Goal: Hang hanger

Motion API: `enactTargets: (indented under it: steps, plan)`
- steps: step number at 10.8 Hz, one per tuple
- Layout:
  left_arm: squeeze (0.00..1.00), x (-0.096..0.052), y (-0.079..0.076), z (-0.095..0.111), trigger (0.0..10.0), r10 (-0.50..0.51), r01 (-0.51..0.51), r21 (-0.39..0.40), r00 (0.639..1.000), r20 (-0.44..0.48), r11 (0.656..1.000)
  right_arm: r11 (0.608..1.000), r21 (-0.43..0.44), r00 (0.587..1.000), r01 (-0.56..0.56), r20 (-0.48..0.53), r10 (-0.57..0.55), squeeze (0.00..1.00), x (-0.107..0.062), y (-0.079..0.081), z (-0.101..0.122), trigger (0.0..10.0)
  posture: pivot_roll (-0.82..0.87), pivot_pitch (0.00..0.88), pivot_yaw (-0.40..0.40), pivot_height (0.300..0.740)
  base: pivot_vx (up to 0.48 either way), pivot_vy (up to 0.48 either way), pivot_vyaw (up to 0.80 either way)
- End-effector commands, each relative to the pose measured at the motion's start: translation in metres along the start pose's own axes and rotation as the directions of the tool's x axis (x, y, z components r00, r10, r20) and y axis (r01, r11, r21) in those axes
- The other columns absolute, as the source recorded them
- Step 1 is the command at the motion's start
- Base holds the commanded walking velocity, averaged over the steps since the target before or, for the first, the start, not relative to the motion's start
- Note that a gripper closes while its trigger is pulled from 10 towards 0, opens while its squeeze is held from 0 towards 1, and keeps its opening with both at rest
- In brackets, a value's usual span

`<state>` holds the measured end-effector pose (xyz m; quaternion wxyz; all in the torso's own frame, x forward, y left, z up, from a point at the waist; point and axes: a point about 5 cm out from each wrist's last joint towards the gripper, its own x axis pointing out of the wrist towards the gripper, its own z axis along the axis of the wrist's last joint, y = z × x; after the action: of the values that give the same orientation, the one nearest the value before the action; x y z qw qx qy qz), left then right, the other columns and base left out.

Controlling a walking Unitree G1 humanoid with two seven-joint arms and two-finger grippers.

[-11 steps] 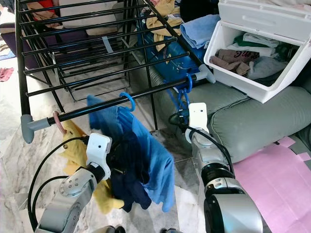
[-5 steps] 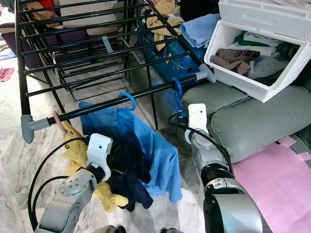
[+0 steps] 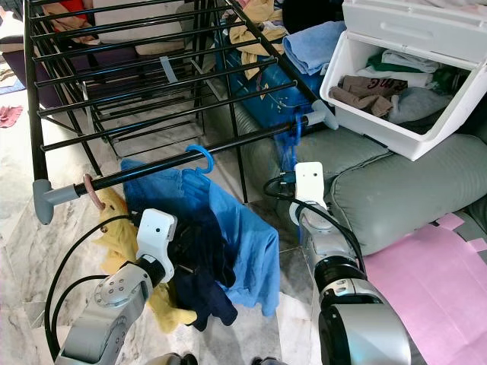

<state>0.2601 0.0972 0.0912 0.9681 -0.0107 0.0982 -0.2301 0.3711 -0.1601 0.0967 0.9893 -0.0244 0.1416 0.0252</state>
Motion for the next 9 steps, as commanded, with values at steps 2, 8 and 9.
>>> enactTargets:
  steps: [2, 8, 9]
  plan:
    - [0.0, 0.0018, -0.0013, 0.0038, 10.0, -0.015, 0.014, 0.019, 1.0, 0.009, 1.0, 1.0, -0.002, 1.0, 0.011, -0.002, -0.011, 0.0, 0.0009, -0.0011, 0.0012, 0.2, 0.04, 0.098, -0.013, 0.74, 0.0, 0.0, 0.0]
    - [0.0, 0.0011, -0.0022, 0.0021, 10.0, -0.017, 0.017, 0.015, 1.0, 0.001, 1.0, 0.999, -0.028, 0.999, -0.036, 0.013, 0.037, 0.07, 0.0006, 0.005, 0.0017, 10.0, 0.04, 0.103, -0.013, 0.74, 0.0, 0.0, 0.0]
    - [0.0, 0.0005, -0.0022, 0.0018, 10.0, -0.017, 0.017, 0.015, 1.0, -0.001, 1.0, 0.998, -0.015, 0.998, -0.056, 0.016, 0.056, 1.0, -0.0001, 0.0068, 0.0001, 10.0, 0.04, 0.105, -0.012, 0.74, 0.0, 0.0, 0.0]
